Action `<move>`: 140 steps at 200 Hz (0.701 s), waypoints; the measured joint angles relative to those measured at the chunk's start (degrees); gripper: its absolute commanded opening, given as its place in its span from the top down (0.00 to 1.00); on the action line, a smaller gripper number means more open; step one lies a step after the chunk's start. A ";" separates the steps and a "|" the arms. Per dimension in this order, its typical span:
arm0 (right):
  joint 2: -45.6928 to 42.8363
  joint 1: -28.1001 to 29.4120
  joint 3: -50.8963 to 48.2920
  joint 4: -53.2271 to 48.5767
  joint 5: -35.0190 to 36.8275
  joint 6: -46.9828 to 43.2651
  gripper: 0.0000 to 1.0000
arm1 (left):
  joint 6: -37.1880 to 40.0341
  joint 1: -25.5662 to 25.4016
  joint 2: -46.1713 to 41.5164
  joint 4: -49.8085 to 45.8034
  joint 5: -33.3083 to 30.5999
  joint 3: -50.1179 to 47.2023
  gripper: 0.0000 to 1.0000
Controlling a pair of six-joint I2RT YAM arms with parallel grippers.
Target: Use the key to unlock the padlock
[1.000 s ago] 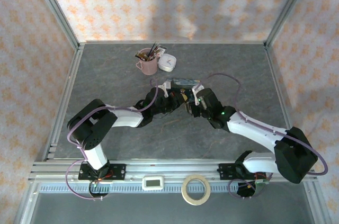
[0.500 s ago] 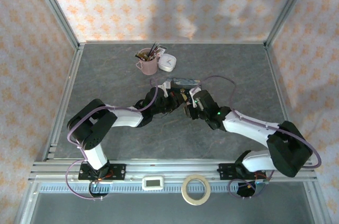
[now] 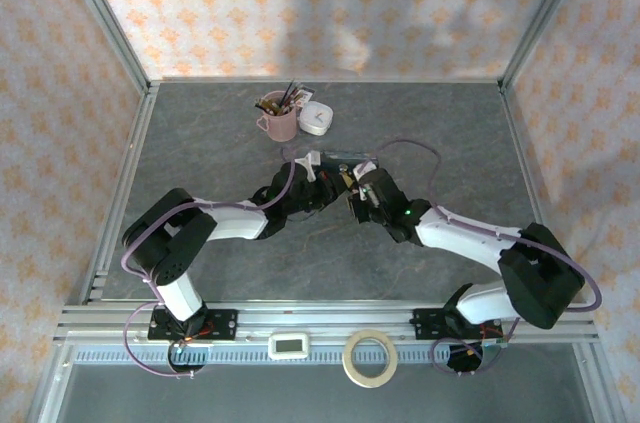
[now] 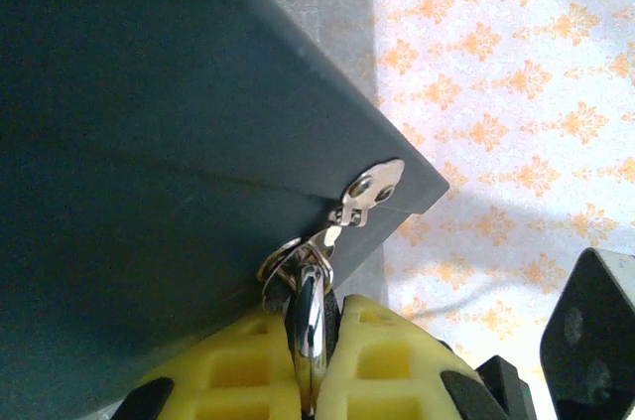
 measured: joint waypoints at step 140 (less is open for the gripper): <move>6.93 -14.05 2.67 -2.78 -39.65 5.42 1.00 | 22.51 0.59 -1.57 7.48 1.46 -7.50 1.00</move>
